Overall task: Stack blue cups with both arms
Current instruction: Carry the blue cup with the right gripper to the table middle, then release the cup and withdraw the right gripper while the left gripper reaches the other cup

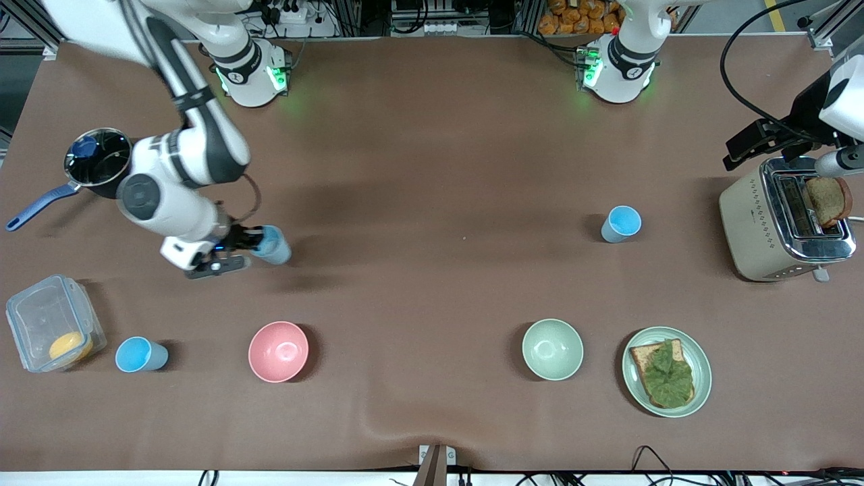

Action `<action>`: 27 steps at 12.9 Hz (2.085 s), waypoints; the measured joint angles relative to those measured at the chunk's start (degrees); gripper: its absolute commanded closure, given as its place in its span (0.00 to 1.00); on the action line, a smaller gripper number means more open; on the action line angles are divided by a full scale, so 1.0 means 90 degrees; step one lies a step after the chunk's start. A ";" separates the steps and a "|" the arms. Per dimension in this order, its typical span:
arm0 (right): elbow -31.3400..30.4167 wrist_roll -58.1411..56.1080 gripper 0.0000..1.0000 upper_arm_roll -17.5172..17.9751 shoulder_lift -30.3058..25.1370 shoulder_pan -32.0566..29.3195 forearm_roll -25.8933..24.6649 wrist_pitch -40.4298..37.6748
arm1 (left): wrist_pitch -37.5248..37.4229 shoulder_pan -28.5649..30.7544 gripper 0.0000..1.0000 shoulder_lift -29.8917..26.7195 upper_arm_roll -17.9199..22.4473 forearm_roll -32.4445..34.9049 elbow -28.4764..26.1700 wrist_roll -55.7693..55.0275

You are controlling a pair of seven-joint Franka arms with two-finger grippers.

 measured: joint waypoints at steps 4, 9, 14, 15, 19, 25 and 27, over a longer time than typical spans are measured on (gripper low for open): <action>0.0168 0.2077 1.00 0.0429 0.0059 0.0836 0.0006 -0.0009 | -0.0006 0.0000 0.00 0.0014 0.0000 0.0000 -0.0009 0.0000; 0.0919 0.4054 1.00 0.0492 0.0811 0.2010 0.0008 0.0061 | -0.0007 0.0000 0.00 0.0024 -0.0001 0.0000 -0.0014 0.0000; 0.1554 0.5264 1.00 0.0490 0.1652 0.2803 0.0000 0.0317 | -0.0008 0.0000 0.00 0.0060 -0.0001 0.0000 -0.0022 0.0000; 0.1602 0.5375 1.00 0.0489 0.1771 0.2892 -0.0003 0.0448 | -0.0008 0.0000 0.00 0.0072 -0.0001 0.0000 -0.0023 0.0000; 0.1684 0.5421 0.00 0.0479 0.1946 0.2968 -0.0005 0.0589 | -0.0008 0.0000 0.00 0.0124 -0.0003 0.0000 -0.0026 0.0000; 0.2057 0.5421 0.00 0.0444 0.1589 0.2904 -0.0017 0.0240 | -0.0006 -0.0004 0.00 0.0141 -0.0017 0.0000 -0.0045 0.0000; 0.2167 0.5399 0.00 0.0458 0.0930 0.2545 -0.0016 -0.0442 | 0.0028 -0.0023 0.00 0.0159 -0.0028 0.0000 -0.0193 0.0000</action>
